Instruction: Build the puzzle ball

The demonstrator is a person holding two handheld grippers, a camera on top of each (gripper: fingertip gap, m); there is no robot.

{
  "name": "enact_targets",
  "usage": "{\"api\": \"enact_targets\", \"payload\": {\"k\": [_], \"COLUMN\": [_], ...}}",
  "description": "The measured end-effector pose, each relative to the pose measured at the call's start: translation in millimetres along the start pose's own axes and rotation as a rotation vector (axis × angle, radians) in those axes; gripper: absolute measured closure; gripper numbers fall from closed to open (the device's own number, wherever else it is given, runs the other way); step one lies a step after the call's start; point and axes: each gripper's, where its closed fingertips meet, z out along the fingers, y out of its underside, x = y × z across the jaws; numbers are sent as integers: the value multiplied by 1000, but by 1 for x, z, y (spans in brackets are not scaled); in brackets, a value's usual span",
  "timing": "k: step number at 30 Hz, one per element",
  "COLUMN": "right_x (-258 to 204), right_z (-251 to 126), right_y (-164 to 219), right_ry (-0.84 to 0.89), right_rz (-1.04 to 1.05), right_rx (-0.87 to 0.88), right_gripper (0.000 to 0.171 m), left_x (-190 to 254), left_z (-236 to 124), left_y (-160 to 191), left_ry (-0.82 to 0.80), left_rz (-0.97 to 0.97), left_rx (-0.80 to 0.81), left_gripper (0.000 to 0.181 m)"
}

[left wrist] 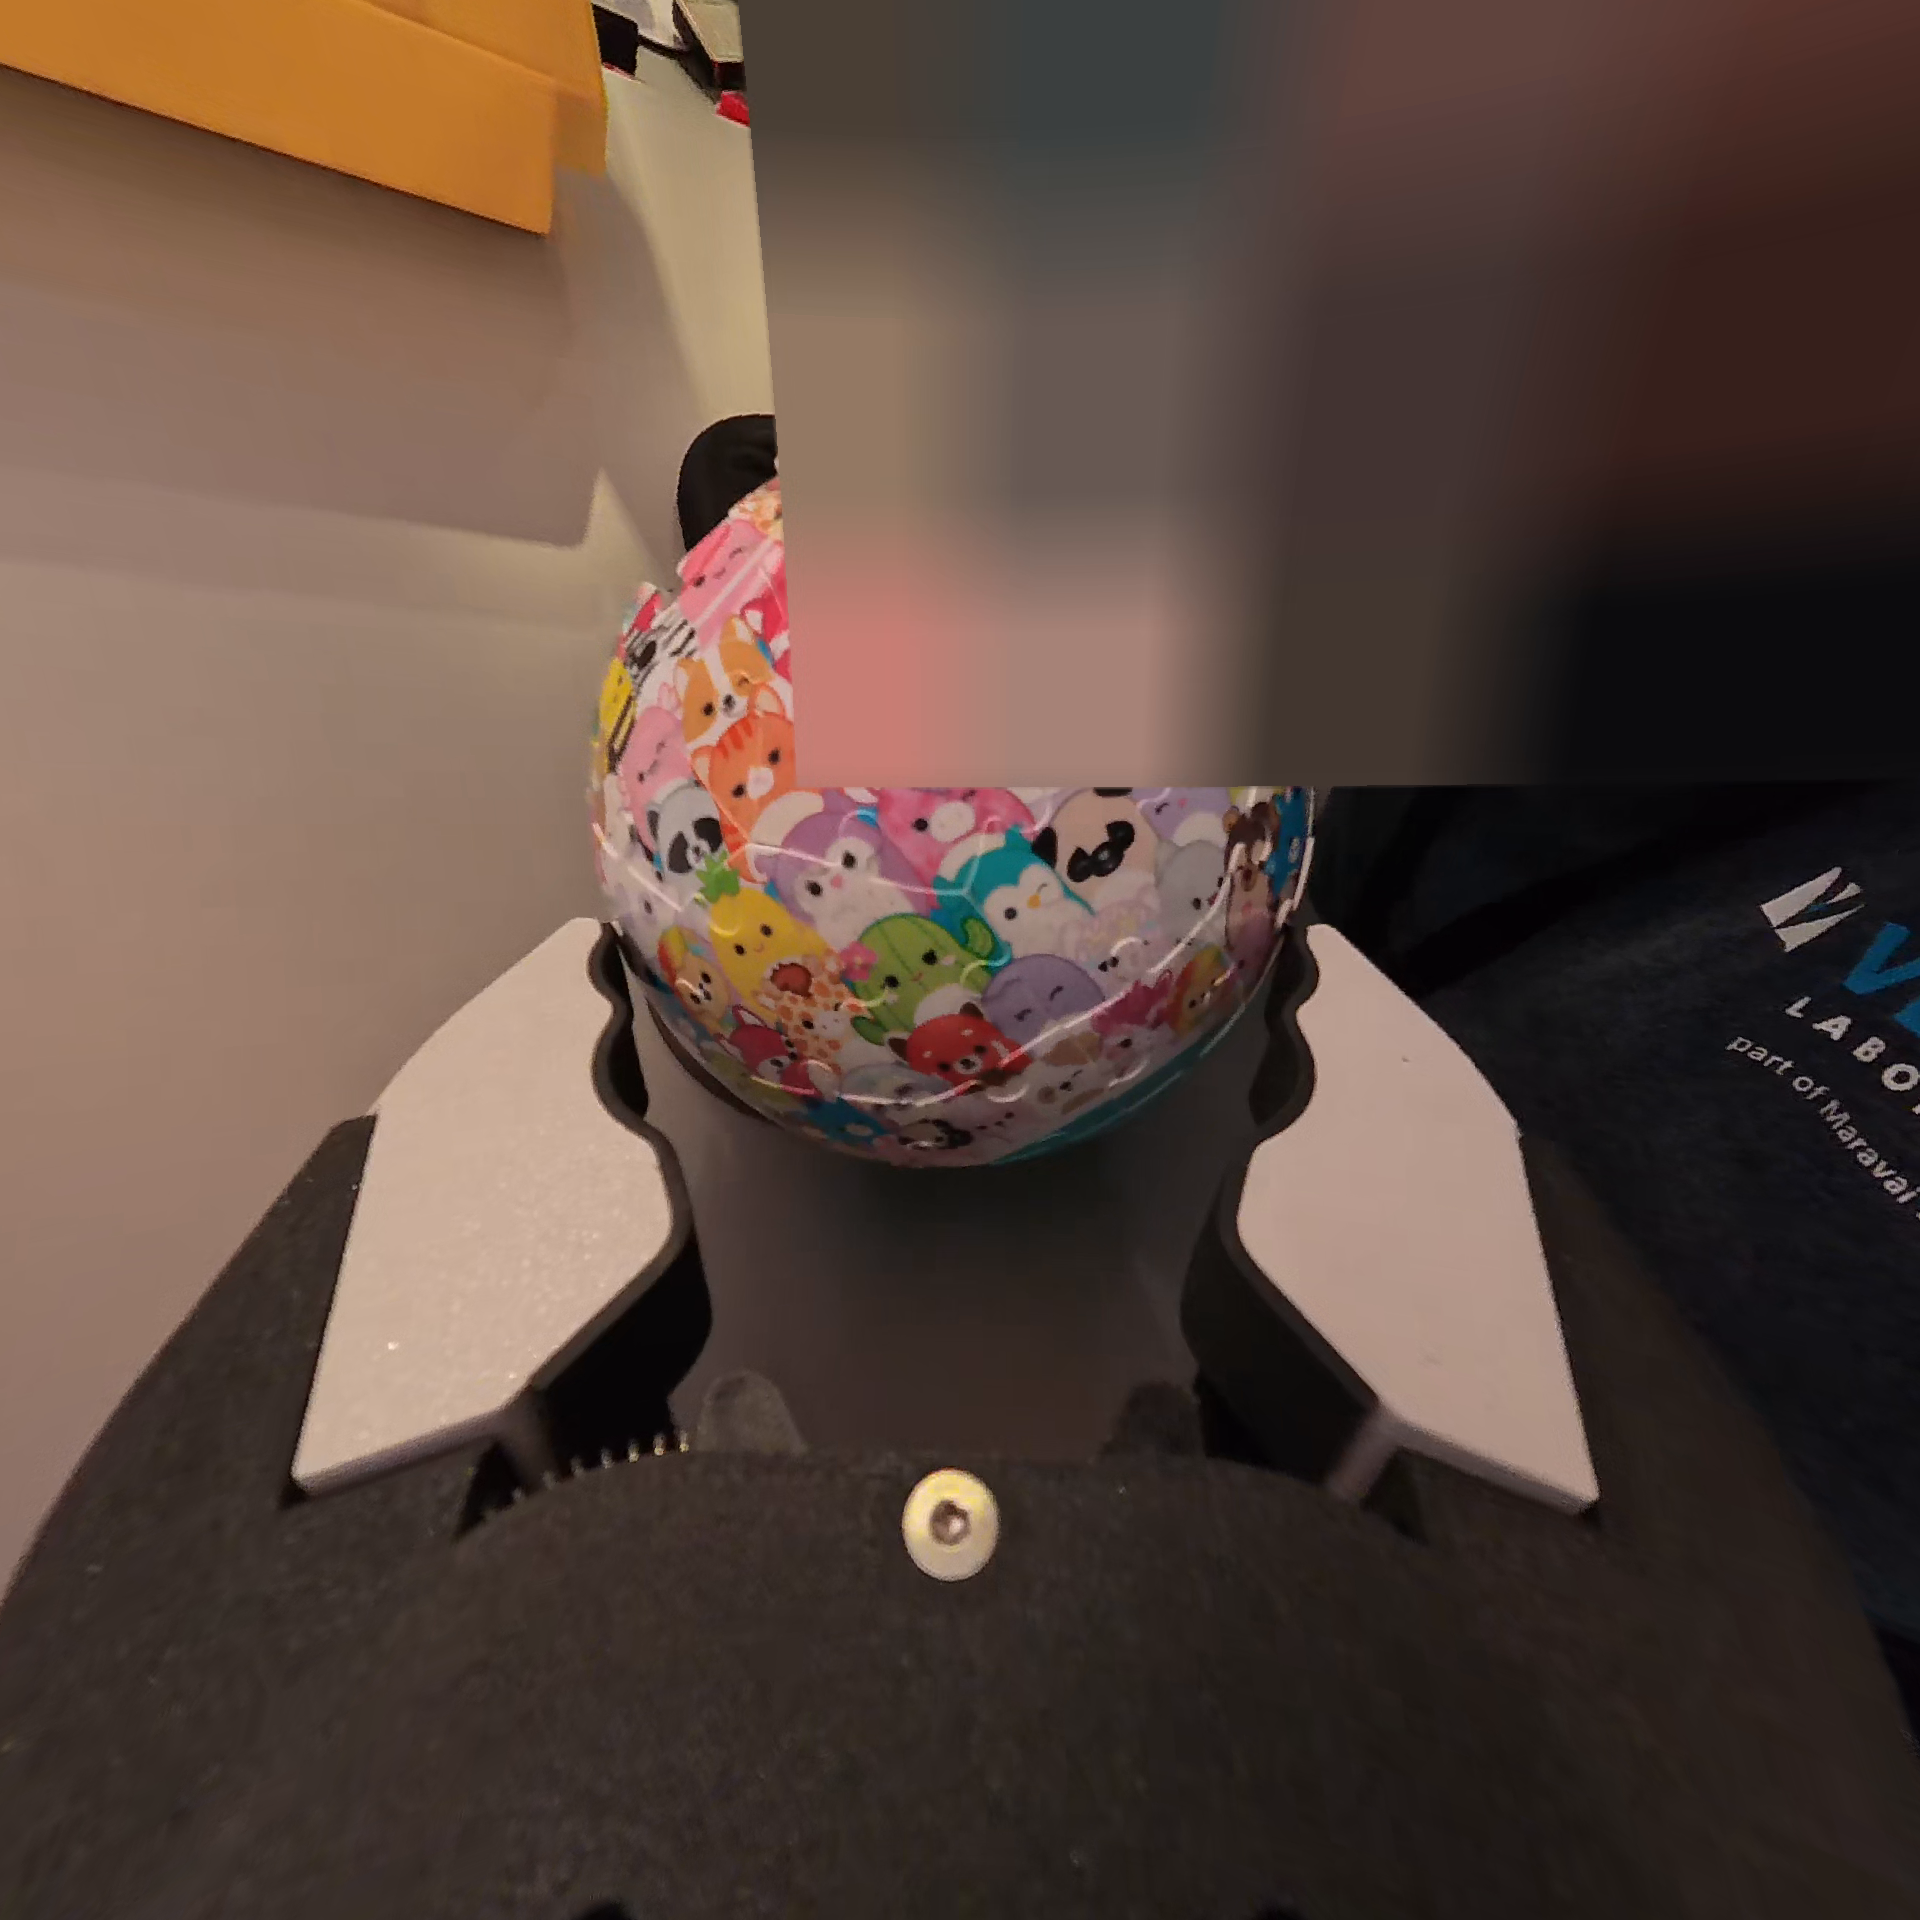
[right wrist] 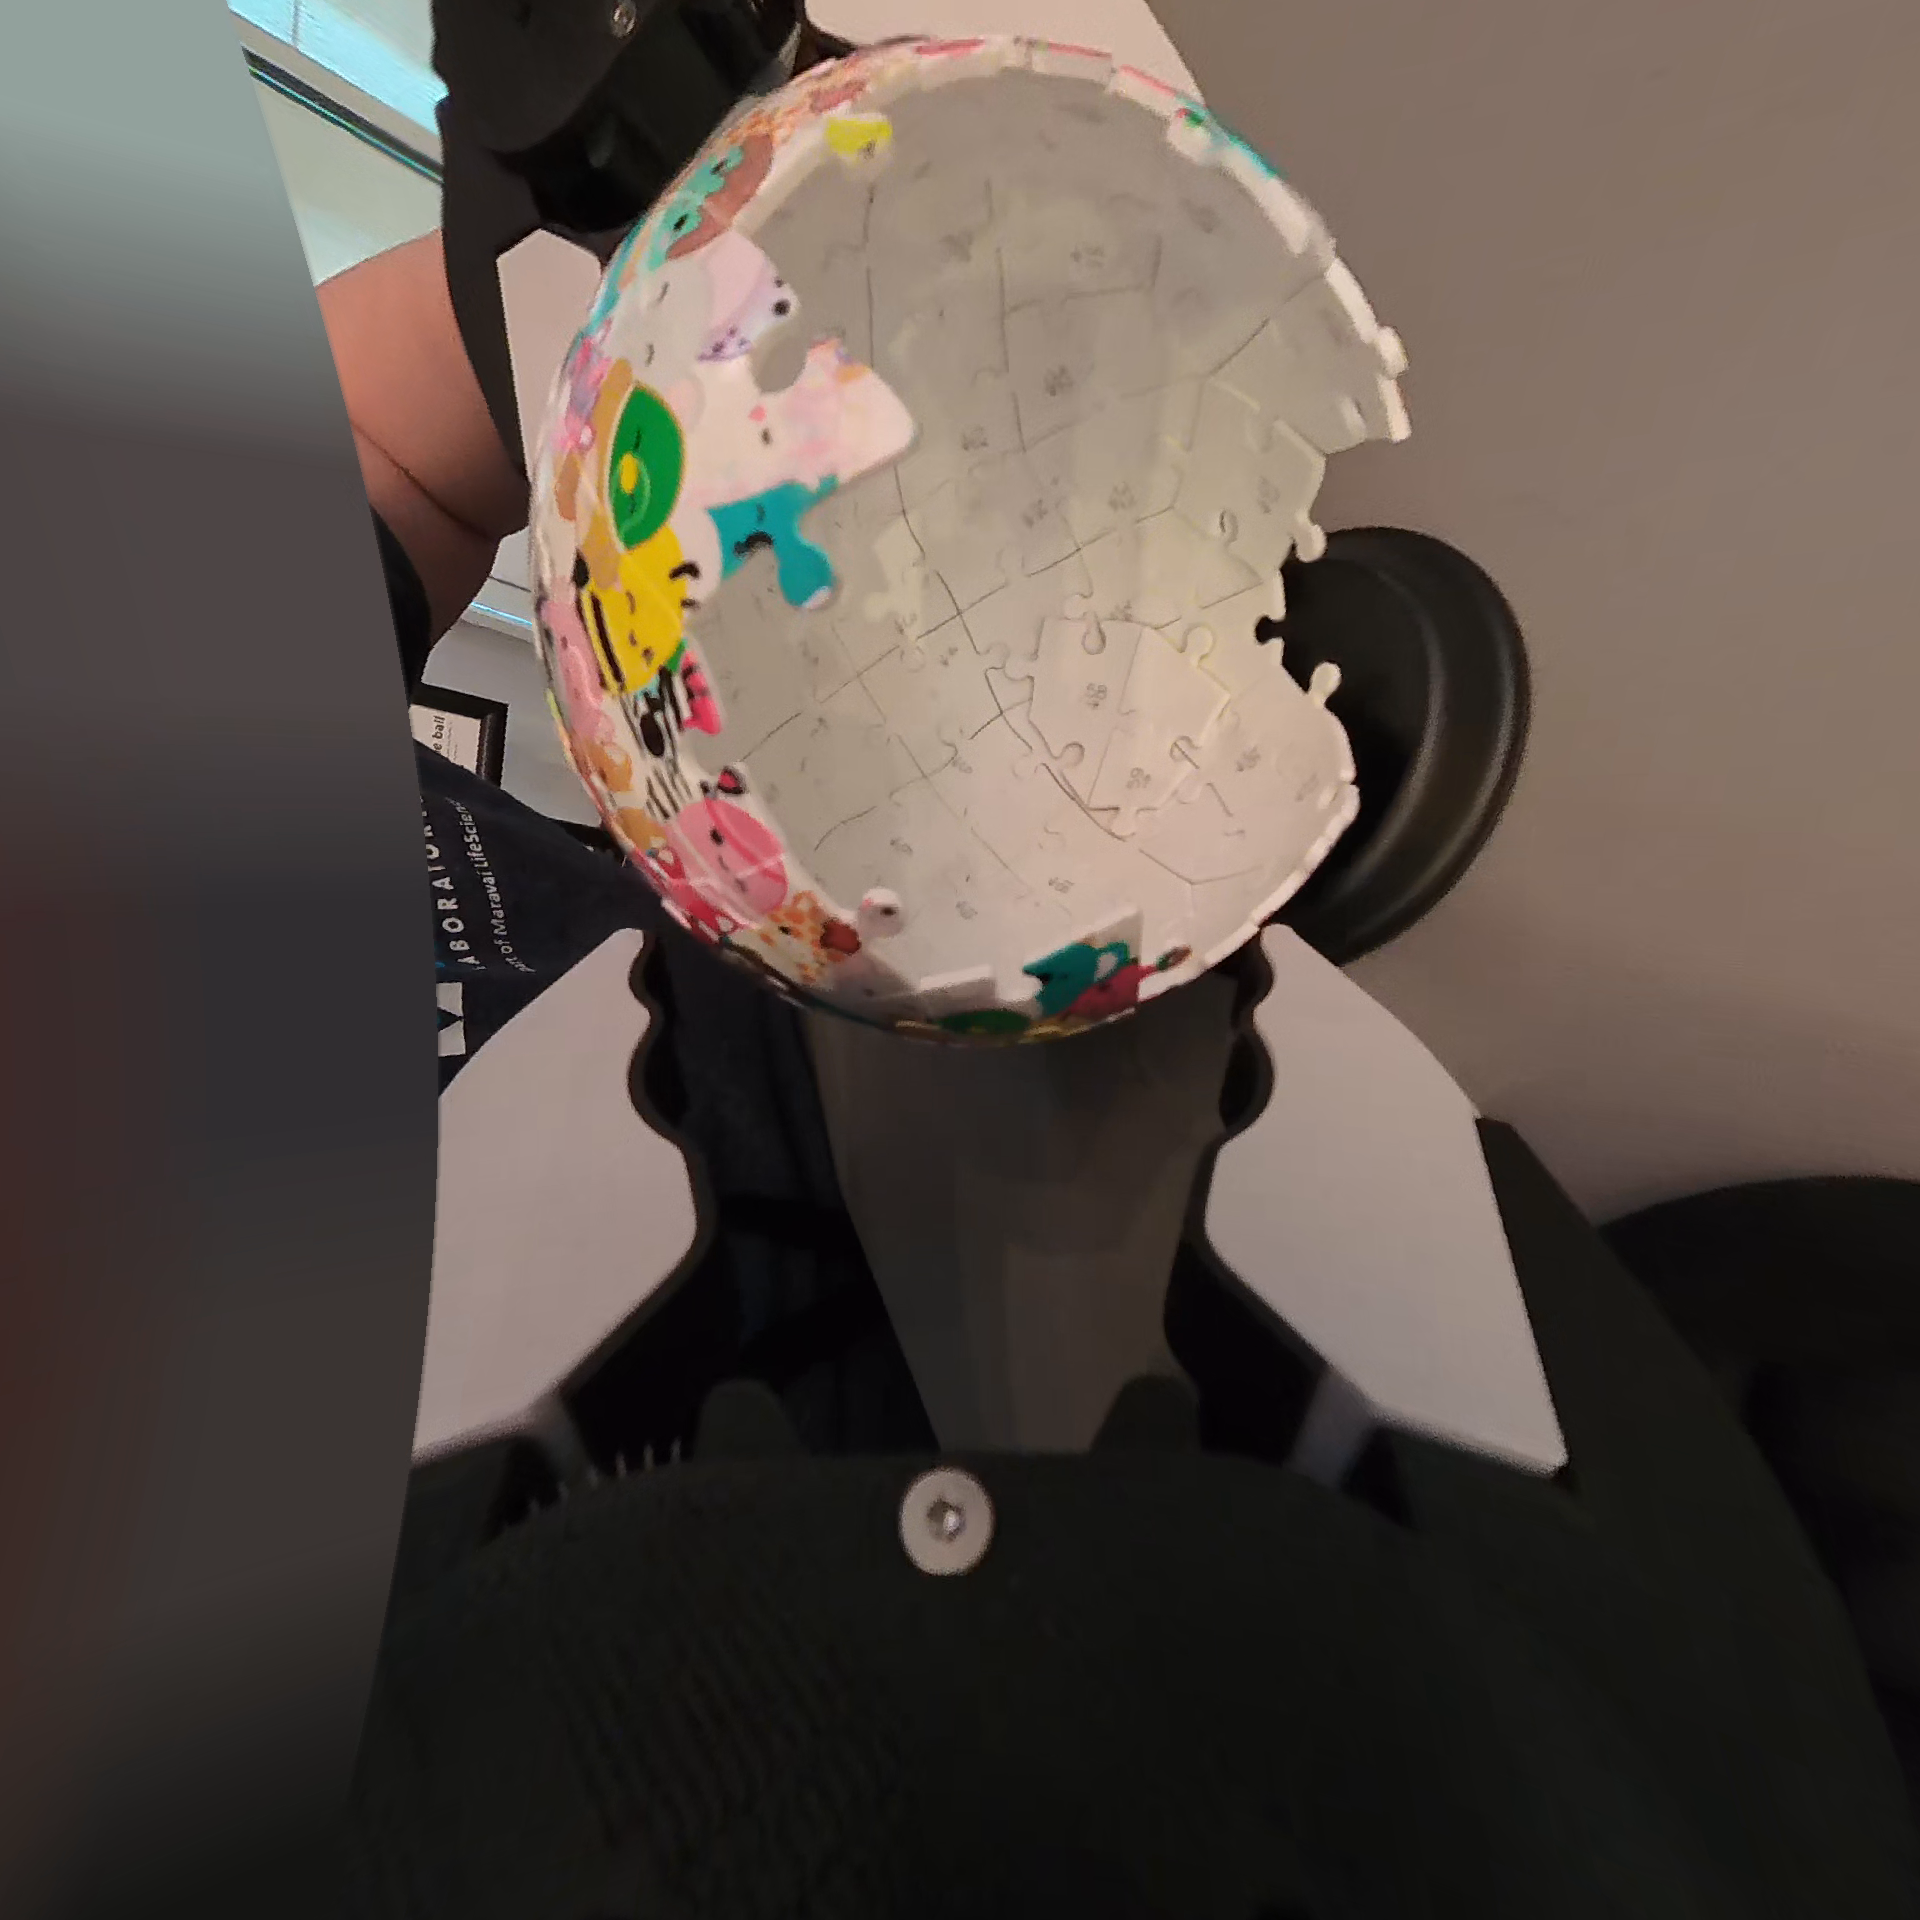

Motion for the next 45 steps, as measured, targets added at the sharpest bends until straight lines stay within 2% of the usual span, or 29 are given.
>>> {"api": "enact_targets", "payload": {"k": [20,31,34,39,42,45], "right_x": [-2,-2,3,14,22,31], "right_z": [-6,-25,-38,-64,-66,-62], "right_y": [8,14,13,-15,-26,-35], "right_ry": [-34,-31,-35,-64,-100,-134], "right_rz": [-2,-39,-61,-208,-251,-241], "right_rx": [-24,-46,-29,116,157,183], "right_gripper": [68,73,81,100,111,111], "left_x": [-2,-2,-2,-2,-2,-1], "left_z": [2,1,0,0,0,-1], "left_y": [3,3,4,4,4,4], "left_ry": [83,109,108,106,102,100], "left_rz": [25,18,23,24,22,14], "left_rx": [33,55,57,67,69,67], "left_gripper": [66,67,67,67,68,68]}}
